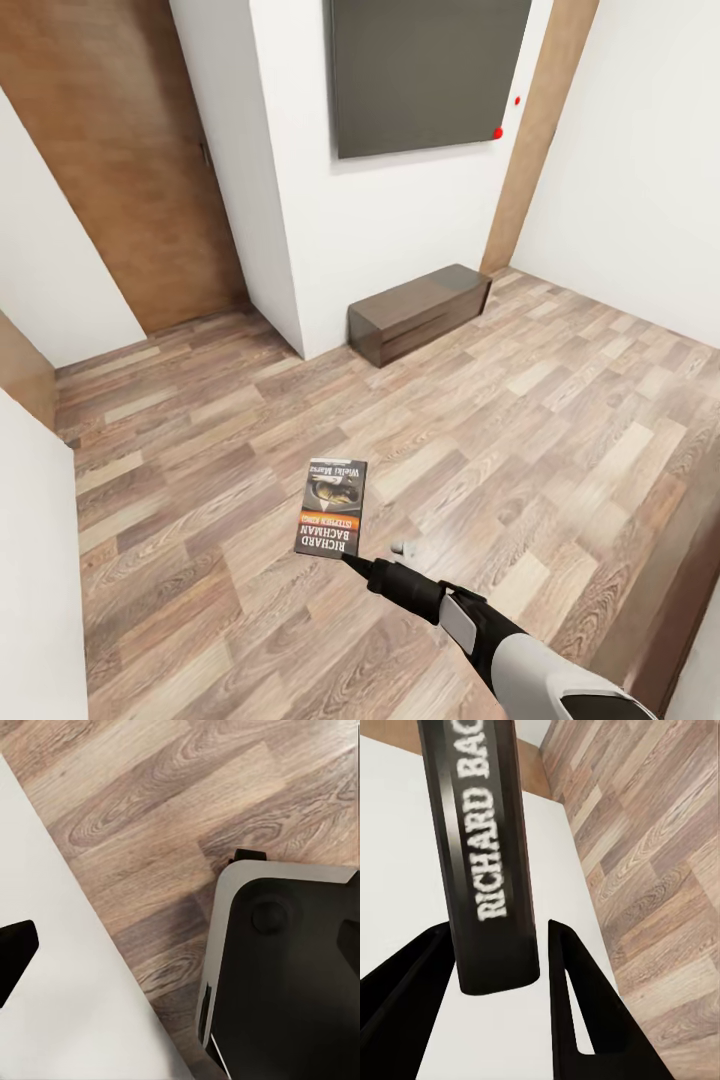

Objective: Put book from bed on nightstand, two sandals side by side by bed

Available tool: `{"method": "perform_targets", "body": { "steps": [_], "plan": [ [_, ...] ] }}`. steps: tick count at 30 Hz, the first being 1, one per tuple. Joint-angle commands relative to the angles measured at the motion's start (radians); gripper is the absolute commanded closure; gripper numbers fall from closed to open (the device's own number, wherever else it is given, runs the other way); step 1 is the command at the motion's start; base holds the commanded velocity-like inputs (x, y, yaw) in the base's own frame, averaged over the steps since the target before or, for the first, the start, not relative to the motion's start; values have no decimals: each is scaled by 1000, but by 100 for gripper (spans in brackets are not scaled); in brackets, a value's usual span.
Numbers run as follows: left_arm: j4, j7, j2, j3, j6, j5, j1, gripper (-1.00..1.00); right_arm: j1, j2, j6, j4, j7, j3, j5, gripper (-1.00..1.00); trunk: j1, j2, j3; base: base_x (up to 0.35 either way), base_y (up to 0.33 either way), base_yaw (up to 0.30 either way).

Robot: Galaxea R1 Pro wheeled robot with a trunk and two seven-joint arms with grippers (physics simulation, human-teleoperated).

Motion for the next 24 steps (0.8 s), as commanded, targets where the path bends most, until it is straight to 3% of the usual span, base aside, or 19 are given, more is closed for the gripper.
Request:
{"method": "perform_targets", "body": {
  "steps": [1,24],
  "plan": [
    [-1,6,0,-8,-2,3,0,-100,-1,0,10,0,3,-7,-4,100,1,-2,-2,323,34,-124],
    [-2,6,0,-10,-2,3,-1,-100,-1,0,9,13,4,-3,-4,100,1,-2,-2,326,21,-259]
  ]
}}
